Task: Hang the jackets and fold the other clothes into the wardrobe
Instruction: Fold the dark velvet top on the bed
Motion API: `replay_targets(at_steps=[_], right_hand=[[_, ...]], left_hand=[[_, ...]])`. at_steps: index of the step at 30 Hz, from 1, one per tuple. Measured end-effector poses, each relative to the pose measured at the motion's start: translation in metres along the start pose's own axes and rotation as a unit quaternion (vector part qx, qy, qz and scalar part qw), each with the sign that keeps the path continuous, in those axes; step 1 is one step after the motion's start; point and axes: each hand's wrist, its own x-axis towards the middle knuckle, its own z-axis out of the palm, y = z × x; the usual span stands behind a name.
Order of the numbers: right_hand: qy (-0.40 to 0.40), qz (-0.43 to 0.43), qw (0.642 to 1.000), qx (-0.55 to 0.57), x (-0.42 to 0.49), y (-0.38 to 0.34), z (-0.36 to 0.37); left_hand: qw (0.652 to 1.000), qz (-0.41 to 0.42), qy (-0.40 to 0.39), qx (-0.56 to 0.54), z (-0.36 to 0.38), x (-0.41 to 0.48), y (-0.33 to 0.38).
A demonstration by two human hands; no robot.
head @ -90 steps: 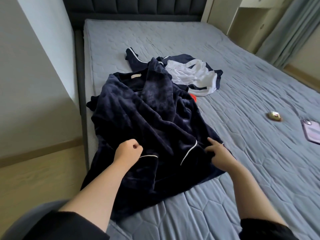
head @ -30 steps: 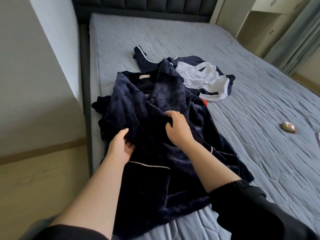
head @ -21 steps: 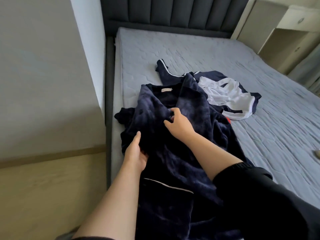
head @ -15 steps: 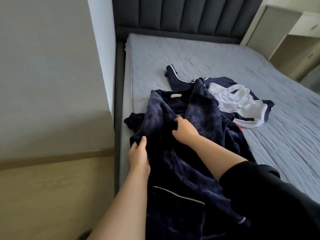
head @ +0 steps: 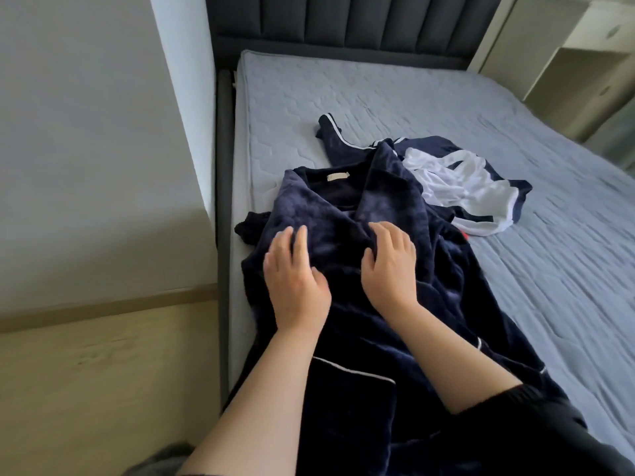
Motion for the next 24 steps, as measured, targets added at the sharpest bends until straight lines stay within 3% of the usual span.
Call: replay_targets(at_steps=[1,3,6,9,11,12,13,15,17,19,21,24], right_hand=[[0.02,-0.008,1.0,-0.004,-0.012,0.005,-0.004],[-0.003,0.0,1.0,-0.017,-0.034,0.019,-0.009],[-0.163,0.047,0.978,-0.121,-0.064,0.054,-0.012],[-0.223,0.196,0.934,-0.201,-0.079,0.094,-0.023],[-0.204,0.331,0.906,-0.167,-0.08,0.106,-0.036],[-0.177,0.358,0.905,-0.146,-0.081,0.107,-0.04],[-0.138,0.343,0.919,-0.134,-0.083,0.102,-0.041],[-0.077,0.218,0.967,-0.103,-0.091,0.083,-0.043],[-0.13,0.082,0.984,-0.087,-0.11,0.067,-0.041],[-0.226,0.06,0.963,-0.135,-0.136,0.075,-0.039],[-0.245,0.185,0.934,-0.18,-0.158,0.108,-0.049],[-0.195,0.39,0.881,-0.184,-0.174,0.145,-0.076]], left_hand=[[0.996,0.07,-0.057,0.02,0.006,-0.009,0.008],[0.973,0.099,-0.191,0.08,0.017,-0.031,0.013],[0.917,0.073,-0.339,0.197,0.03,-0.063,-0.003],[0.906,0.079,-0.354,0.217,0.032,-0.066,-0.007],[0.906,0.084,-0.348,0.226,0.033,-0.064,-0.006],[0.905,0.092,-0.344,0.233,0.033,-0.065,-0.005],[0.904,0.103,-0.34,0.237,0.032,-0.065,-0.005],[0.9,0.143,-0.336,0.24,0.032,-0.066,-0.003],[0.884,0.194,-0.353,0.237,0.032,-0.067,-0.002],[0.864,0.221,-0.388,0.231,0.032,-0.07,-0.006],[0.857,0.216,-0.408,0.231,0.032,-0.072,-0.012],[0.859,0.203,-0.409,0.23,0.032,-0.071,-0.015]])
